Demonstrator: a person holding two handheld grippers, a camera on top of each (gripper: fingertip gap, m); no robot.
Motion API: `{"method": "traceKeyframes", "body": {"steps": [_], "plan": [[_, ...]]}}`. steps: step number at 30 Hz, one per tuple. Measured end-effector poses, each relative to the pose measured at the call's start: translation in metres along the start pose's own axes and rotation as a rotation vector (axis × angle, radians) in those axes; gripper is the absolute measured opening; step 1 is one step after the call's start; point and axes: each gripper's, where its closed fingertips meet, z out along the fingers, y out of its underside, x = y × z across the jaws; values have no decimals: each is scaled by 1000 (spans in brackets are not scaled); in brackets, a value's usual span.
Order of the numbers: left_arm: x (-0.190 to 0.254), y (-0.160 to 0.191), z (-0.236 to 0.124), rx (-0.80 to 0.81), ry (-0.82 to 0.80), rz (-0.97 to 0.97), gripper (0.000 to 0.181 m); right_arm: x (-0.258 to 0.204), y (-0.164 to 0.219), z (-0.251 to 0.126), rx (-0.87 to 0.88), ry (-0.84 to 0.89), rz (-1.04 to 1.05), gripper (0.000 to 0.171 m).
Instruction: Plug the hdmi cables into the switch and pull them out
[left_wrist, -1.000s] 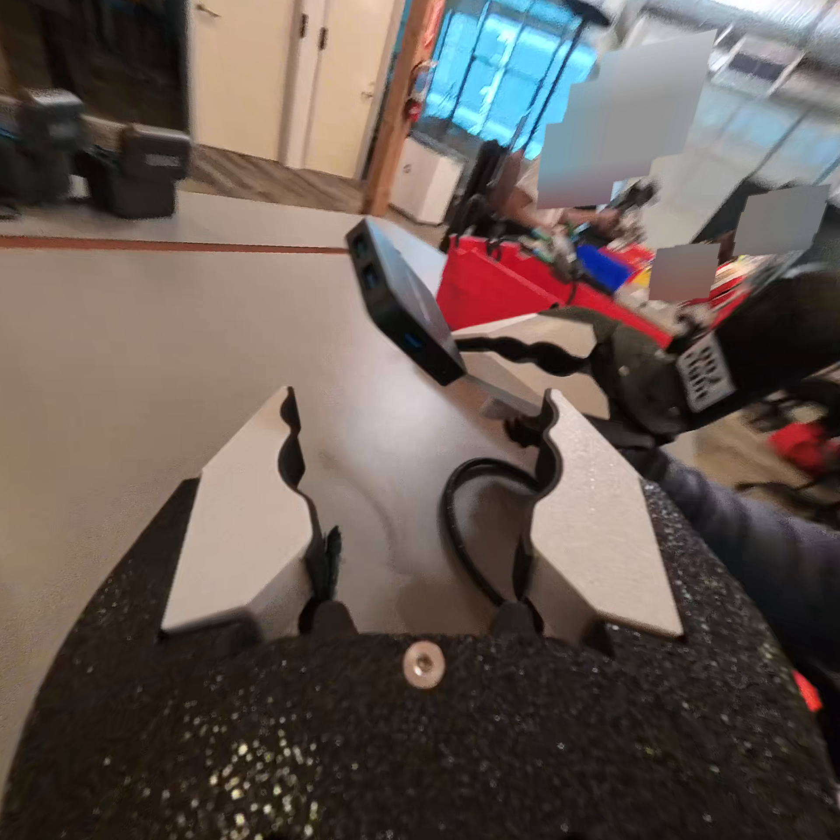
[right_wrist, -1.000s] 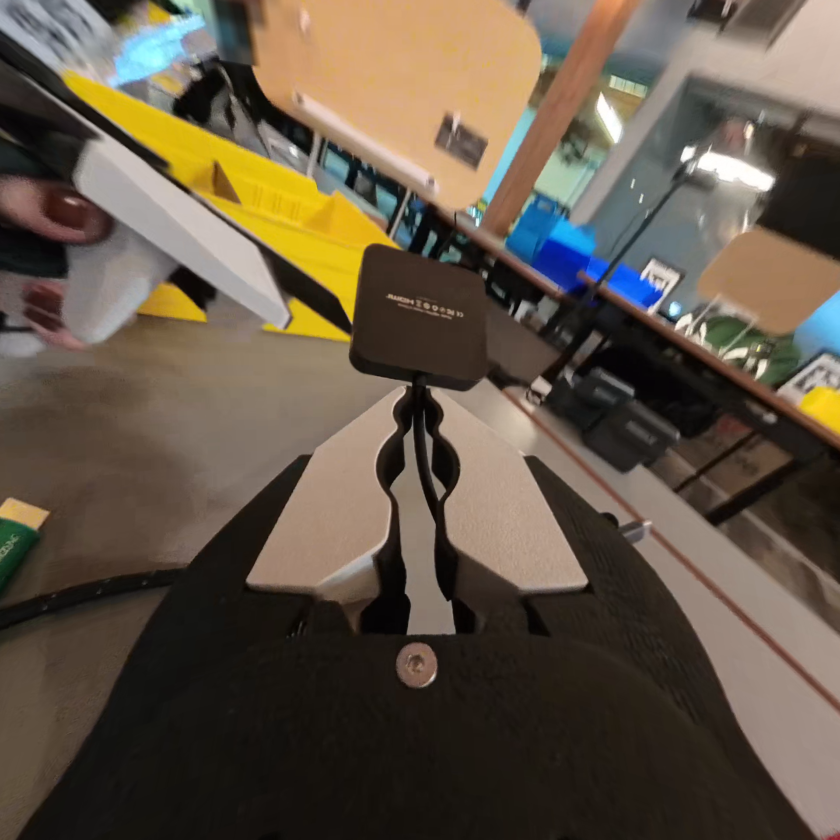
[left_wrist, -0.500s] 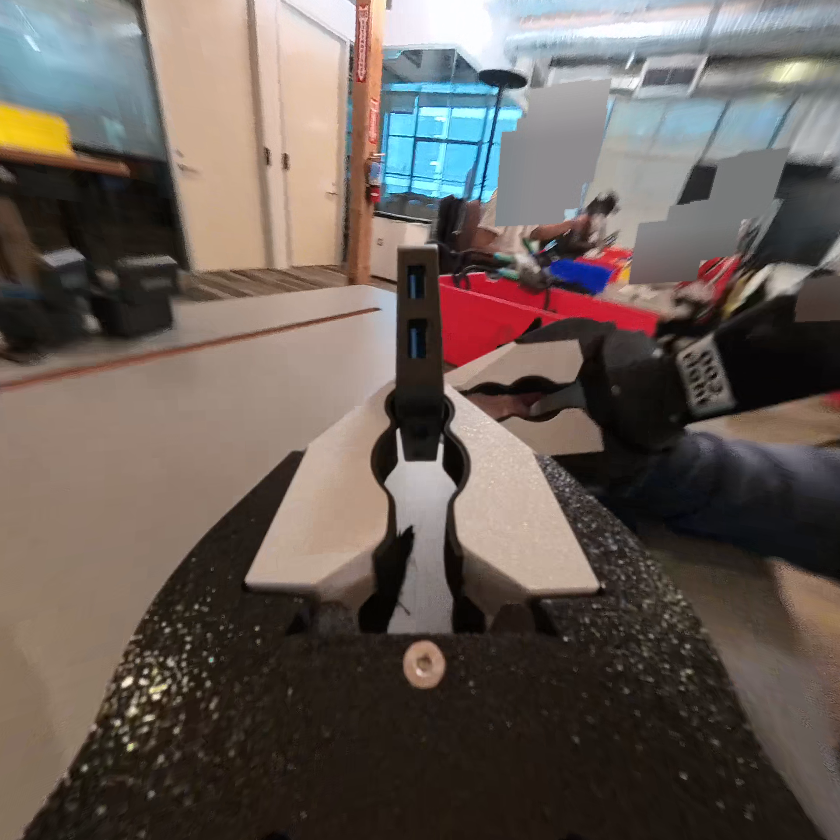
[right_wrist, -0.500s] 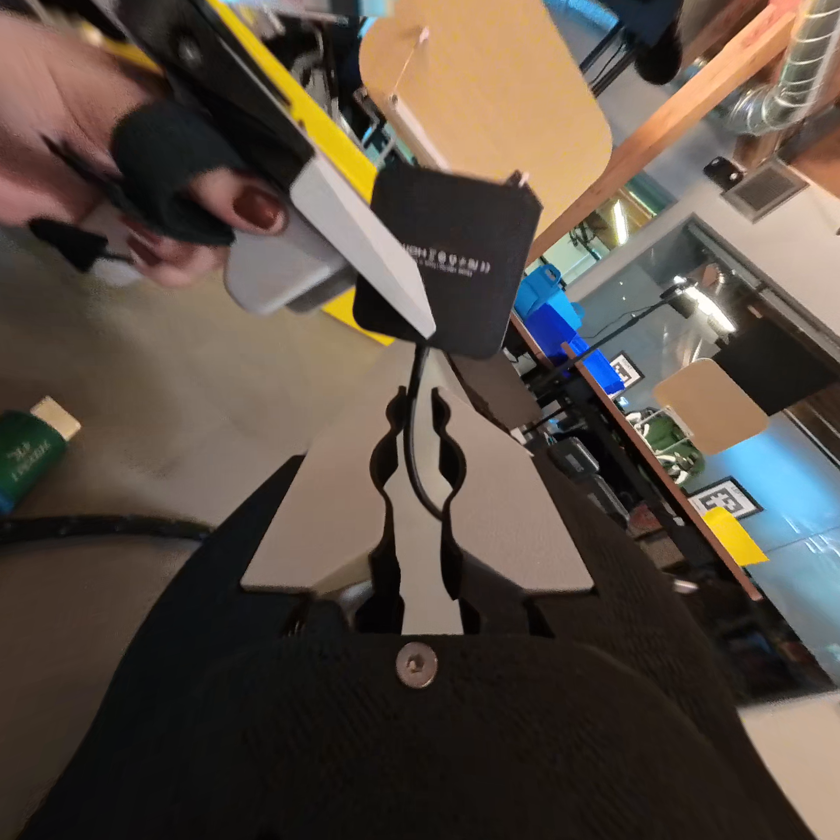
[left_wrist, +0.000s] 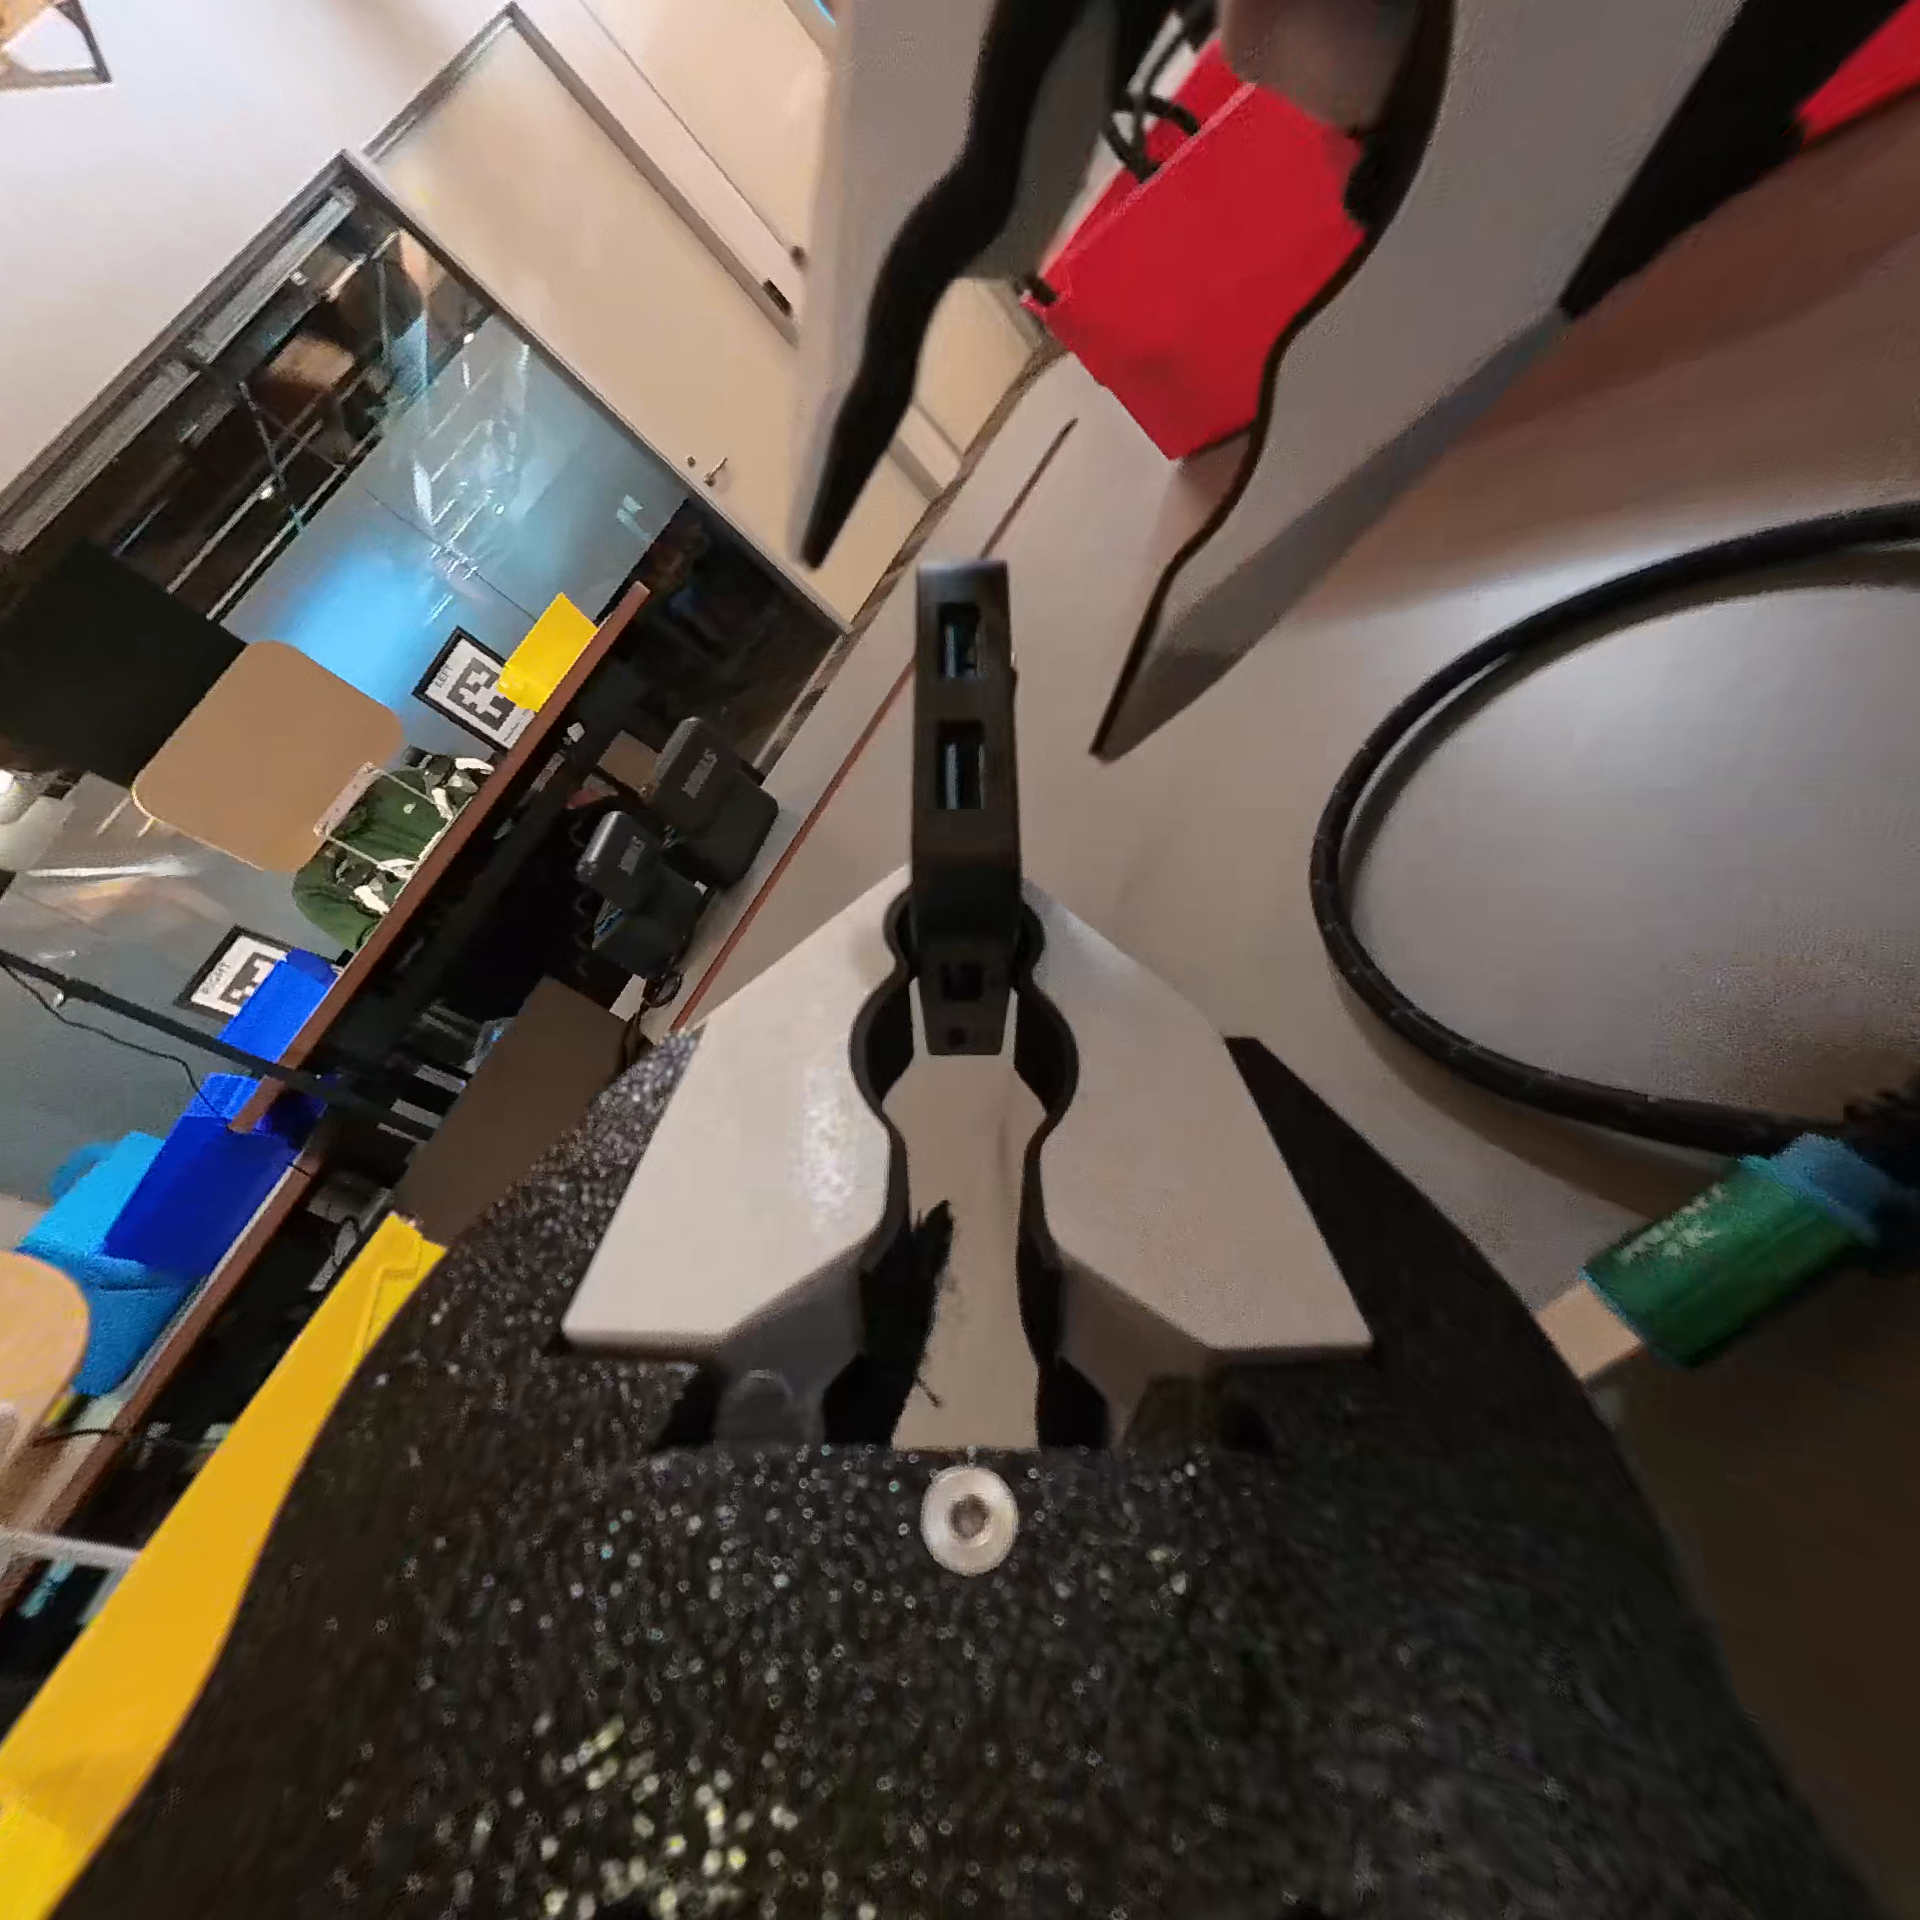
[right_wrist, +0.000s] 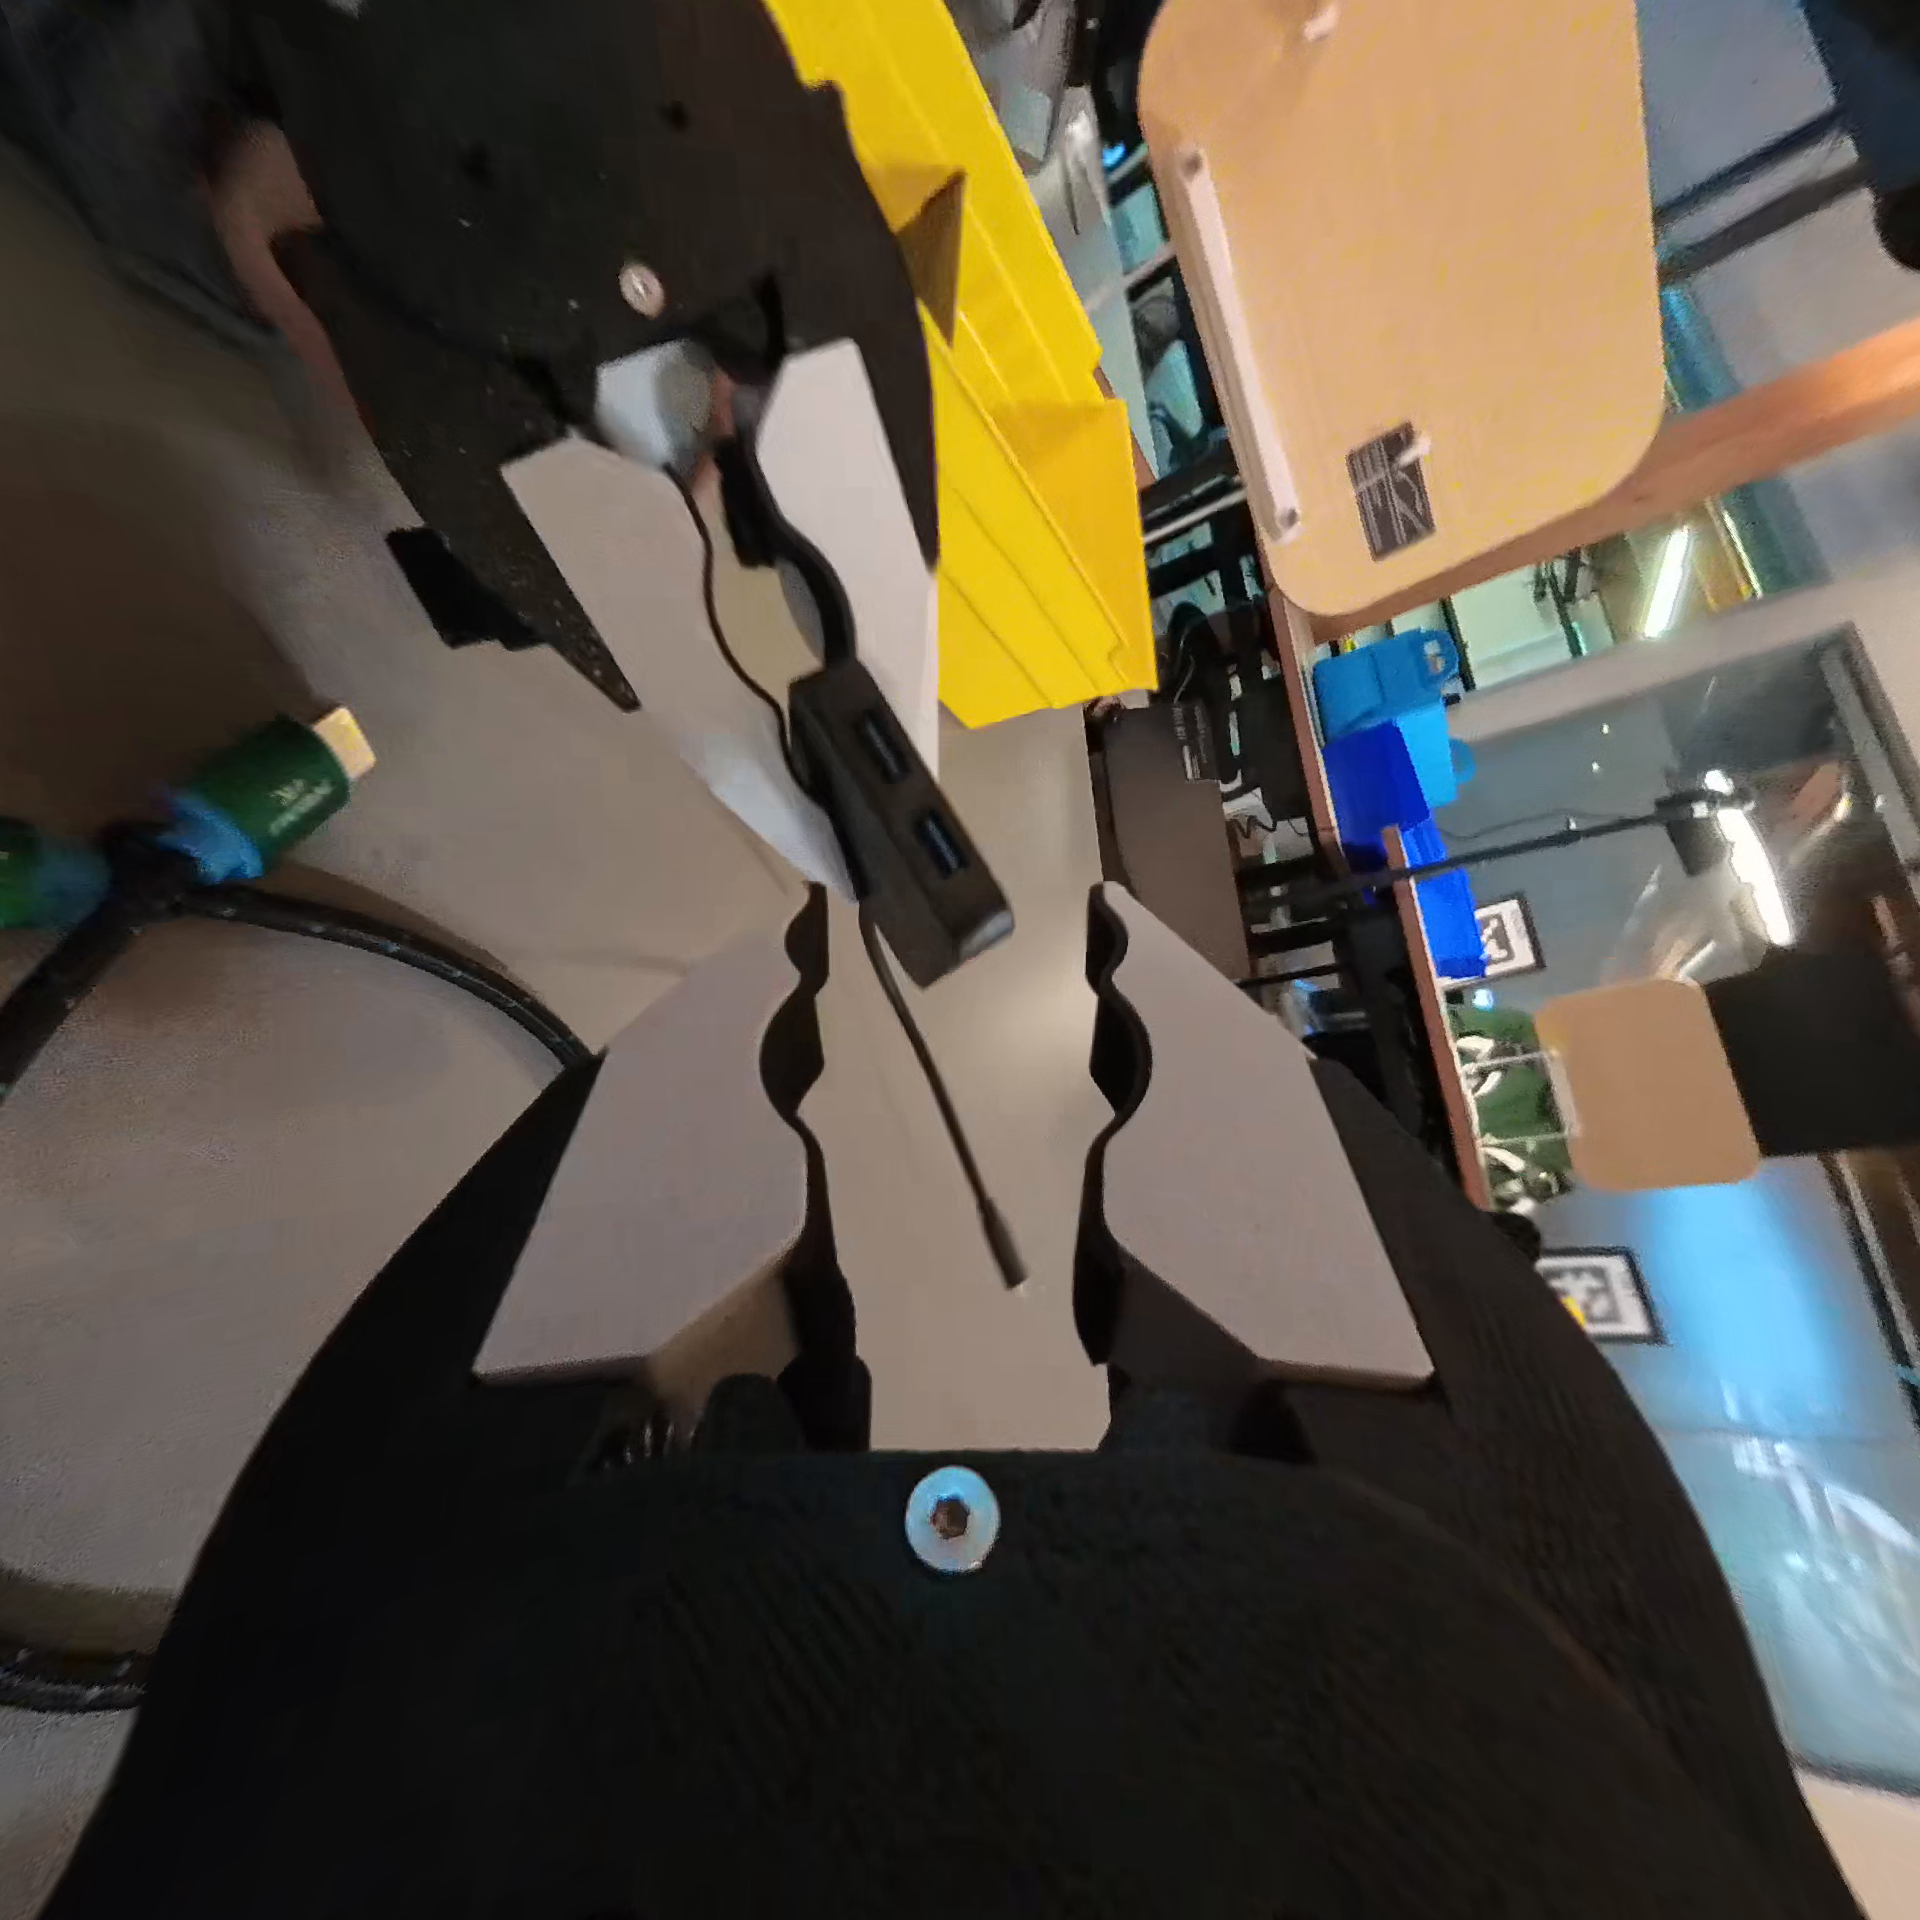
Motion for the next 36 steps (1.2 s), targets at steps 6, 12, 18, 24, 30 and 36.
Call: {"method": "traceKeyframes", "body": {"steps": [6,12,18,24,30,36], "plan": [[10,-1,0,-8,11,82,12,-21,3,10,-143,-60,-210,18],[12,-32,-15,171,88,-73,17,-17,-5,-9,64,-161,57,15],[19,-40,-20,233,176,-147,15,-21,-3,-14,159,-226,186,15],[21,-43,-23,266,222,-196,15,-23,-5,-16,195,-253,238,15],[21,-46,-24,284,201,-153,15,-22,-6,-18,213,-263,270,16],[14,-49,-27,308,167,-164,11,-10,-3,-18,209,-200,309,25]]}}
